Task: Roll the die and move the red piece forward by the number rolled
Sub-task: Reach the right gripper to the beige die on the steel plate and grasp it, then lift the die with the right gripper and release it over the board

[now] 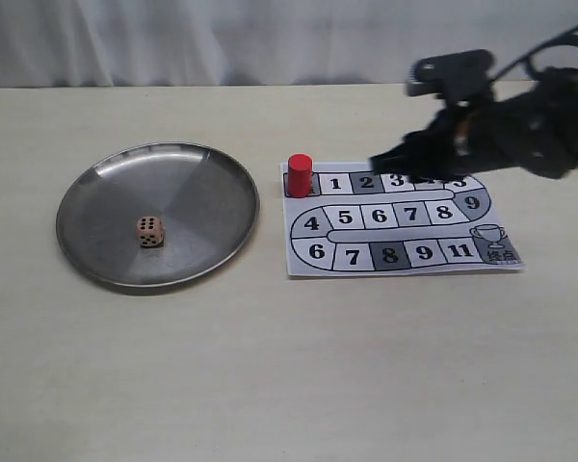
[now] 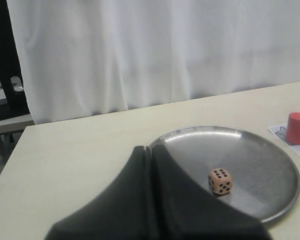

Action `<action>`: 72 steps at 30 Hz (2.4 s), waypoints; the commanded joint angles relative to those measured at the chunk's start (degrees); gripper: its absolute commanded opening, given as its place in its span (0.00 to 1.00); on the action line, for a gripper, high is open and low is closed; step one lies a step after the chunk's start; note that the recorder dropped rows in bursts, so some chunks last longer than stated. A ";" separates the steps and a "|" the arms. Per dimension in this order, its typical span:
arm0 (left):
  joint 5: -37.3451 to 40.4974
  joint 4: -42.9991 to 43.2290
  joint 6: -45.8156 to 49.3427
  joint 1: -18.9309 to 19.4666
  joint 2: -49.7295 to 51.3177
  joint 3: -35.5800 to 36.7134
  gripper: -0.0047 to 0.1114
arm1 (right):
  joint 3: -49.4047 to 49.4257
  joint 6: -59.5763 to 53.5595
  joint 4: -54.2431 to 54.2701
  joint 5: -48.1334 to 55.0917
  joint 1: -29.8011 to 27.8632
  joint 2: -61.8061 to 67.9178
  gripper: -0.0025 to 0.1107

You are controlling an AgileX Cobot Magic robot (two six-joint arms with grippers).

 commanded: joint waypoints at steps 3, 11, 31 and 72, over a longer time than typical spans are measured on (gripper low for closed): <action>-0.55 -0.11 -0.05 -0.48 -0.06 0.10 0.04 | -20.02 -5.78 3.85 14.23 16.02 12.15 0.59; -0.55 -0.11 -0.05 -0.48 -0.06 0.10 0.04 | -38.34 -19.70 20.26 19.56 25.50 24.36 0.60; -0.55 -0.11 -0.05 -0.48 -0.06 0.10 0.04 | -54.41 -45.74 42.07 22.71 26.72 38.79 0.33; -0.55 -0.11 -0.05 -0.48 -0.06 0.10 0.04 | -25.70 -32.14 27.76 26.89 5.86 14.12 0.99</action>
